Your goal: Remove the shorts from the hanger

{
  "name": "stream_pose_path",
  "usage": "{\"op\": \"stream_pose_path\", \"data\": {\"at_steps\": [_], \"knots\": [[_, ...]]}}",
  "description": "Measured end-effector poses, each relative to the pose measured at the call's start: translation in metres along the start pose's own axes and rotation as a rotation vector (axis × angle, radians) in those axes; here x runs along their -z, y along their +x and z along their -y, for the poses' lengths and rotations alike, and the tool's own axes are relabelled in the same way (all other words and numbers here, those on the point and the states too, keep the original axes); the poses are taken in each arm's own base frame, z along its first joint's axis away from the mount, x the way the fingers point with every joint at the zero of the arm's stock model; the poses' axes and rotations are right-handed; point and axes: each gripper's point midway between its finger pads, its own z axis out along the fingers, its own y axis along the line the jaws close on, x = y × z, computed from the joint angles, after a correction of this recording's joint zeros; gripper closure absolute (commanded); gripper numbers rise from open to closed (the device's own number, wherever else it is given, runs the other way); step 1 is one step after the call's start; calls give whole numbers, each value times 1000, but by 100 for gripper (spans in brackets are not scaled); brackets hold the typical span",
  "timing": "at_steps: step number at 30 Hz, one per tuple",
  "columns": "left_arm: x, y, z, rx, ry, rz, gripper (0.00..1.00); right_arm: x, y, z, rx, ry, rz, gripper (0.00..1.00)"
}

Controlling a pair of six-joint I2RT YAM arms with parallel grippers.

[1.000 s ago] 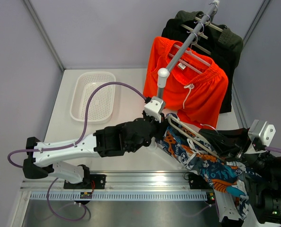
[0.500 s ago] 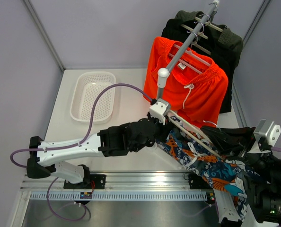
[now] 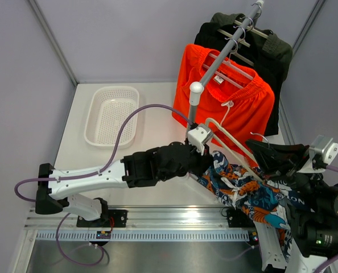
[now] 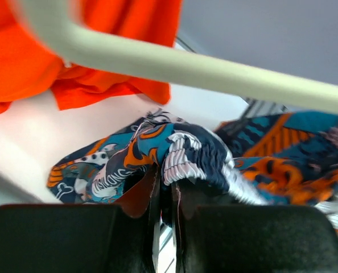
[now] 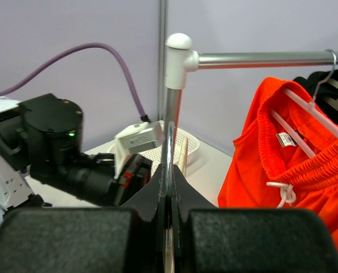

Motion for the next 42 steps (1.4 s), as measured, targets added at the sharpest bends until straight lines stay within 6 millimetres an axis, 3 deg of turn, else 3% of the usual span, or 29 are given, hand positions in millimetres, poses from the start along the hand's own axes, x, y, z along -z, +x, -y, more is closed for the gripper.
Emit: {"op": "stream_pose_path", "data": {"at_steps": [7,12,15,21,27,32,38,42], "knots": [[-3,7,50,-58,249,-76,90,-14,31,44,-115,110,18,100],[-9,11,78,-101,343,-112,91,-16,28,72,-127,235,70,100],[-8,13,75,-116,327,-126,92,-14,17,88,-111,321,124,100],[-3,11,50,-146,215,-127,92,-13,5,119,-92,447,193,100],[36,-20,36,-134,198,-49,93,-11,3,148,-96,567,232,100],[70,-43,32,-111,224,18,94,-6,-4,158,-106,626,275,100],[81,-34,16,-104,176,-7,94,-4,-16,163,-133,645,361,100],[90,-25,-1,-100,118,-24,95,-6,-11,170,-159,651,381,100]]}}
